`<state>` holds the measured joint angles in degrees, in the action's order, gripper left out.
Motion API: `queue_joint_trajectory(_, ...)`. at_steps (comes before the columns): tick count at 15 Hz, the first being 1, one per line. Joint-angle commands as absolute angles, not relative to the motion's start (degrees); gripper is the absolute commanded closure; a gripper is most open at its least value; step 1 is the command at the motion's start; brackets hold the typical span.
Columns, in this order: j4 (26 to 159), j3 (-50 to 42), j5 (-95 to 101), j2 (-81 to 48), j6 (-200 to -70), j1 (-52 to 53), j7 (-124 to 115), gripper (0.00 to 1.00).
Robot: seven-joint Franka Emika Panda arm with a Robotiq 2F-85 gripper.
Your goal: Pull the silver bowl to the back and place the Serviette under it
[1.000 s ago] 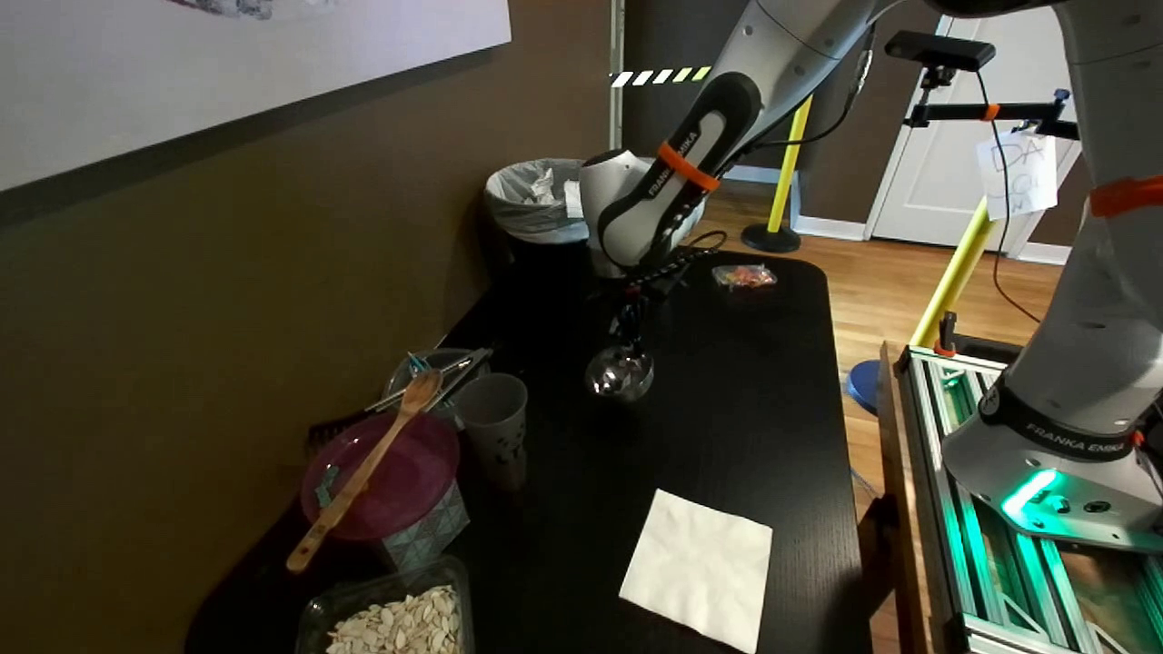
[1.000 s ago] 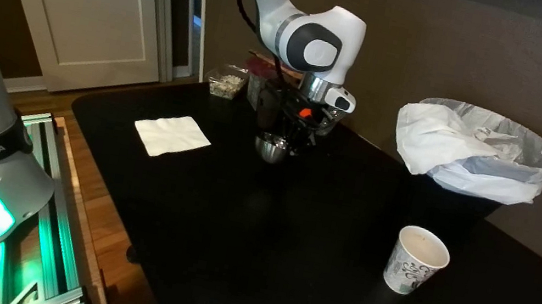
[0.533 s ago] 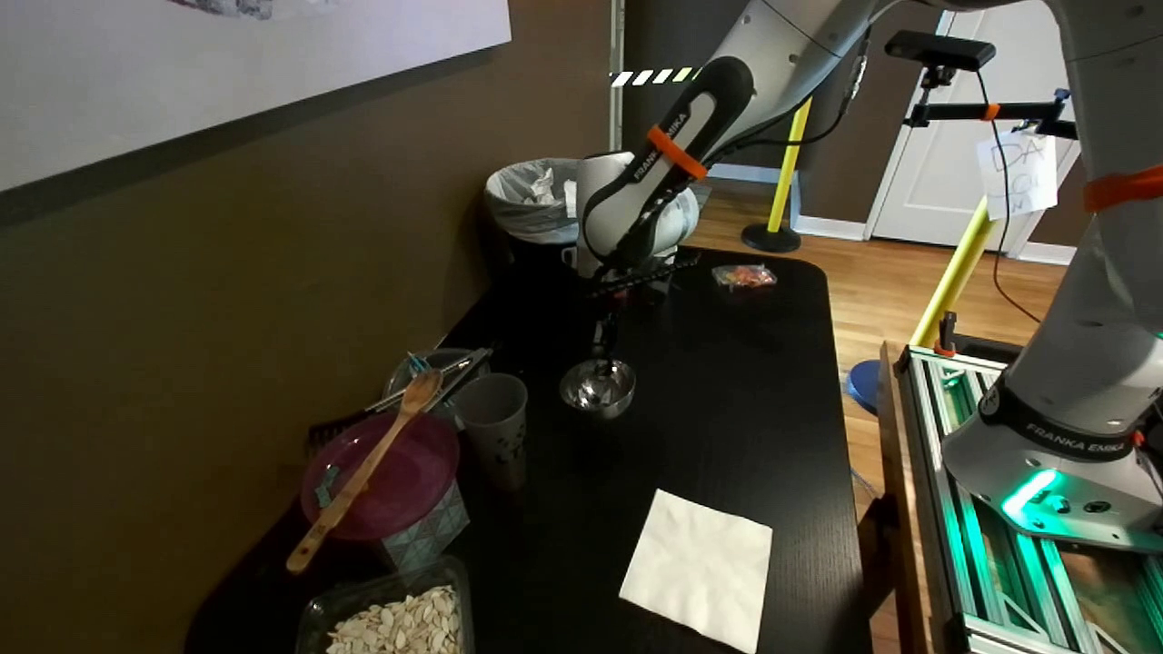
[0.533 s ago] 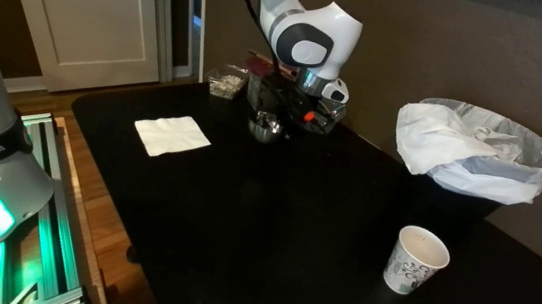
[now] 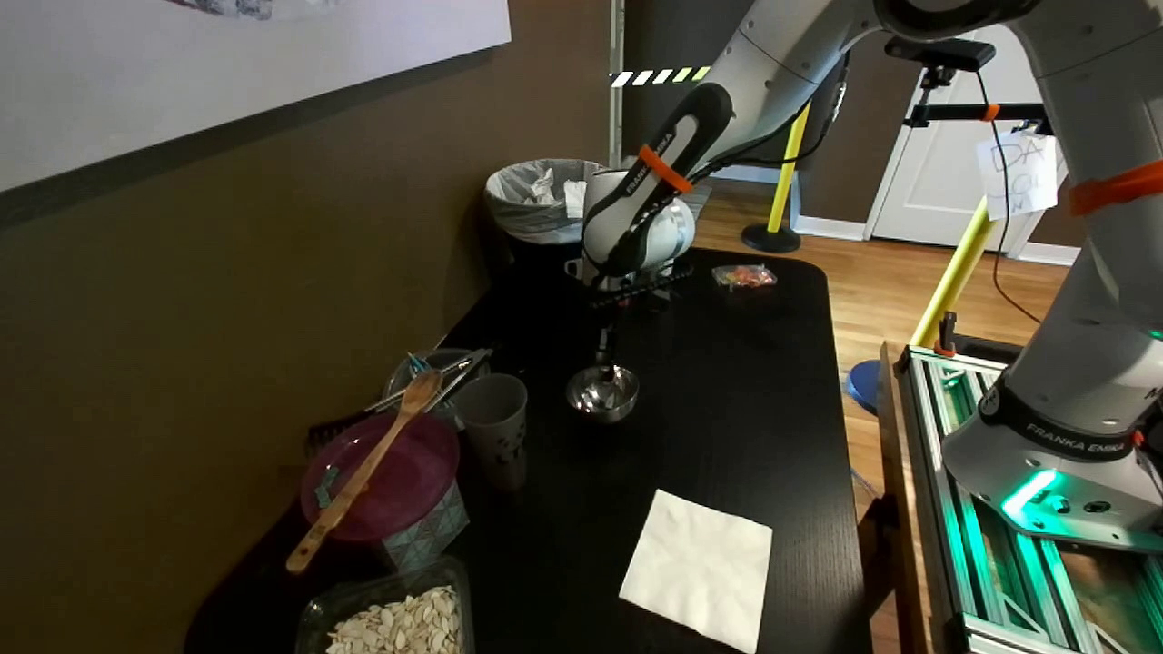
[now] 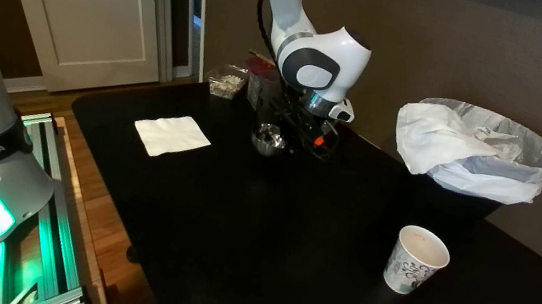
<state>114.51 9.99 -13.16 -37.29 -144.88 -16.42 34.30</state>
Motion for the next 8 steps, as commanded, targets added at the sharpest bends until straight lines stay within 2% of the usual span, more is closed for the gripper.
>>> queue_joint_trajectory(1, 112.6, 10.3, -13.0, -40.6, -147.8, -15.9, 34.2, 0.99)
queue_joint_trajectory(3, 112.1, 9.4, -11.7, -41.5, -148.2, -14.6, 31.8, 0.7)
queue_joint_trajectory(8, 119.9, 9.0, -11.3, -31.7, -144.6, -13.4, 27.7, 0.34)
